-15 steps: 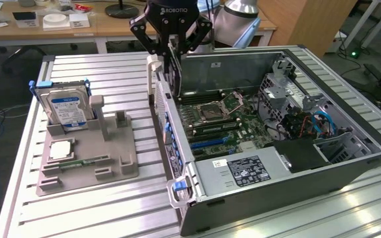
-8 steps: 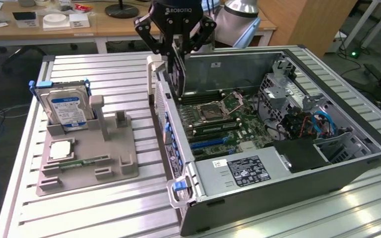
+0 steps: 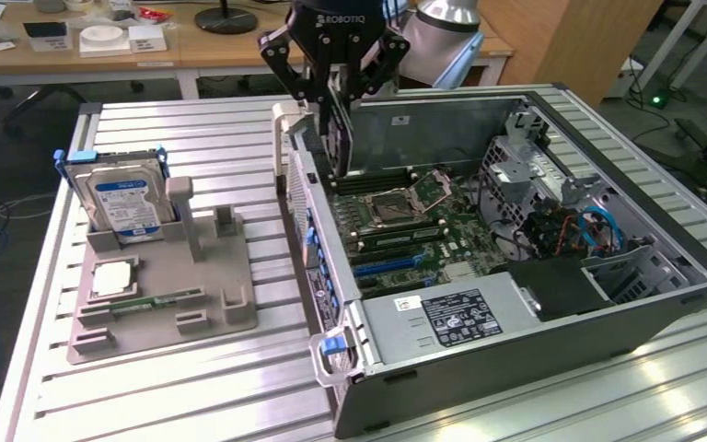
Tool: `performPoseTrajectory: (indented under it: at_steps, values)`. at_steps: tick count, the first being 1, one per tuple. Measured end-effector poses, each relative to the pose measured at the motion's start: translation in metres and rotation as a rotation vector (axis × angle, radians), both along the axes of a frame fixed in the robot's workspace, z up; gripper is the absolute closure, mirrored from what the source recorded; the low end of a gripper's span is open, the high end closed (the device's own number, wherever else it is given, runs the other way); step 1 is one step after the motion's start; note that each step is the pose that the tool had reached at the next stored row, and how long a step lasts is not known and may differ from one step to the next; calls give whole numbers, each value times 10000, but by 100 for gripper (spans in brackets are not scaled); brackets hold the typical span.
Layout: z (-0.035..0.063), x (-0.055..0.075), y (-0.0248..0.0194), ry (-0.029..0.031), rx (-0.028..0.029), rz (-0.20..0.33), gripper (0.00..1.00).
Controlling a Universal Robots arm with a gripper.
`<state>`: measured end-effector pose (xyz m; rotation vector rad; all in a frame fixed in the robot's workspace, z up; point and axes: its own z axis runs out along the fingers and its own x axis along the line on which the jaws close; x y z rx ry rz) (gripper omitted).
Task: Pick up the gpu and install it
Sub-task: 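Pick up the gpu and move the gpu toward the slot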
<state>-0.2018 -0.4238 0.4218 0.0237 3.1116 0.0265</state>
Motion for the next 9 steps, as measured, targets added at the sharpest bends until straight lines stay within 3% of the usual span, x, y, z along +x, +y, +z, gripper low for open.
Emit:
performPoseTrajectory:
  at_steps: [9]
  values:
    - [0,98,0,0,-1,0,73]
